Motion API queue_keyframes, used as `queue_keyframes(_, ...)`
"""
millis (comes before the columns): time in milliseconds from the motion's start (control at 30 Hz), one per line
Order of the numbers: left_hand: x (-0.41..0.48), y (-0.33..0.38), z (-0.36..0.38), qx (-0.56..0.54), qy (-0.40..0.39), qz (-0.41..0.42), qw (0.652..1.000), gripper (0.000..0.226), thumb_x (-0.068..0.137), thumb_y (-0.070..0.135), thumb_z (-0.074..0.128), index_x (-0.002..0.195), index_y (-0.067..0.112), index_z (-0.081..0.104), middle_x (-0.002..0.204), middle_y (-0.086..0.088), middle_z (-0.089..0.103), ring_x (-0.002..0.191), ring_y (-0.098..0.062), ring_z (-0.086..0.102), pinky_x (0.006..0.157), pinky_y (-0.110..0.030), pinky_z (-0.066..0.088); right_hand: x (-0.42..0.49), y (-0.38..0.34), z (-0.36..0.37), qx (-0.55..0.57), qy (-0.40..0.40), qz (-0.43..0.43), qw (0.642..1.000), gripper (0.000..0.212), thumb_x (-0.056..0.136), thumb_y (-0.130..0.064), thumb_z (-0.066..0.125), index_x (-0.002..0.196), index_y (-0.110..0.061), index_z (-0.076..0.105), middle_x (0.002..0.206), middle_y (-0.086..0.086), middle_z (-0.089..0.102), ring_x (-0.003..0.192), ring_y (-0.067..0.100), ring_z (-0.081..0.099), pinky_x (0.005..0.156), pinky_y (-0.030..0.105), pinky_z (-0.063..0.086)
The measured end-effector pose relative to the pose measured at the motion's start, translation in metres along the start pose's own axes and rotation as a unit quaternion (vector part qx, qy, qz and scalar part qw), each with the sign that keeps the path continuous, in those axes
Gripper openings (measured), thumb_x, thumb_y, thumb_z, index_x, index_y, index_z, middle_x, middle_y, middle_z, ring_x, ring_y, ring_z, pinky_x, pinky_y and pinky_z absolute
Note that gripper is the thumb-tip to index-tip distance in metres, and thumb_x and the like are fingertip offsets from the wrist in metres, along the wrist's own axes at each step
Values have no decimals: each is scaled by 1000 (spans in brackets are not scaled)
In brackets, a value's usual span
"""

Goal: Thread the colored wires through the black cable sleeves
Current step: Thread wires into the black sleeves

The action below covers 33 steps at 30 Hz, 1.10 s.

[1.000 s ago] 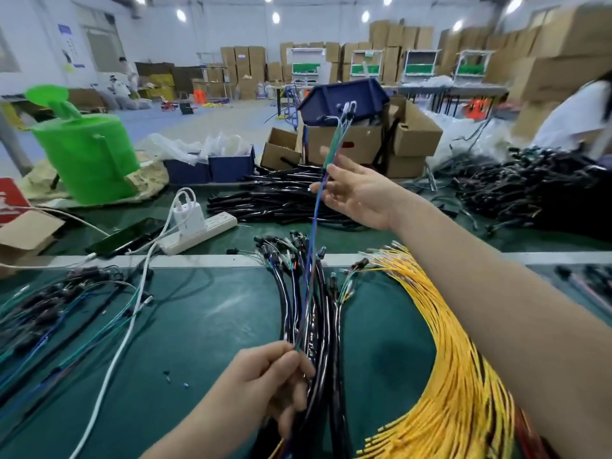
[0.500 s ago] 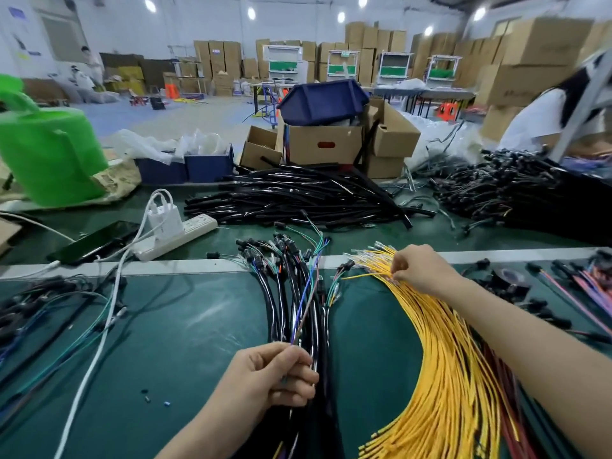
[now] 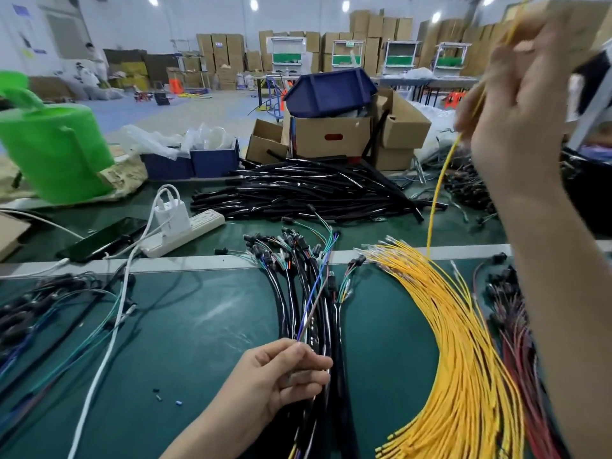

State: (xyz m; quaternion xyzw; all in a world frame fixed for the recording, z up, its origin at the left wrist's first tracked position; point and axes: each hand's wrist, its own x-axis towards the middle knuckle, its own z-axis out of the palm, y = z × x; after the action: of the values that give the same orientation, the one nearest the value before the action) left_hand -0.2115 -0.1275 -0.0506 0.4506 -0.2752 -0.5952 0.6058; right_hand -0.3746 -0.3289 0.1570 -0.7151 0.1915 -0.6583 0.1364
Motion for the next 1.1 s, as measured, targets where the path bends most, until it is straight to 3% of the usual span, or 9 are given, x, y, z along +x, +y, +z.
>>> queue_keyframes(133,2,1,2,-8,19,-2,1000,25,73,21,63,83,2,75,99,-28,68,78,-28,72,59,-25,57,-39,-10,23,99,-39,97,990,16,104,-17,34,91,-27,37,51,0,55,32,10,44,34,17,33)
queue_keyframes(267,2,2,3,-3,19,-16,1000,24,76,19,61,88,4,75,101,-27,69,87,-33,71,62,-25,57,-67,8,43,118,-69,172,976,17,103,-15,35,89,-23,37,54,8,58,32,19,44,36,20,34)
queue_keyframes(500,-1,3,-1,-6,6,-46,999,27,76,21,61,96,9,75,96,-20,72,69,-18,71,56,-22,55,-85,37,45,125,-94,227,961,17,102,-18,40,88,-27,42,59,8,61,39,26,54,38,22,40)
queue_keyframes(667,-2,3,-7,-27,10,-60,998,34,69,17,68,100,4,73,78,-10,69,50,-6,55,50,-13,50,-85,48,43,135,-122,240,954,14,102,-16,41,91,-23,45,60,6,62,43,27,58,41,25,45)
queue_keyframes(867,-1,3,-12,-16,11,-89,996,35,69,13,67,101,0,73,64,-5,58,44,-8,49,42,-15,44,-92,47,64,155,-196,274,929,17,103,-14,39,88,-19,46,60,9,61,44,27,58,42,28,47)
queue_keyframes(1100,3,-1,-12,-7,32,-100,994,25,69,7,60,86,-5,74,62,-13,60,42,-15,56,38,-21,48,-96,57,59,116,-195,338,913,19,102,-11,38,97,-14,56,71,13,63,46,23,59,46,29,52)
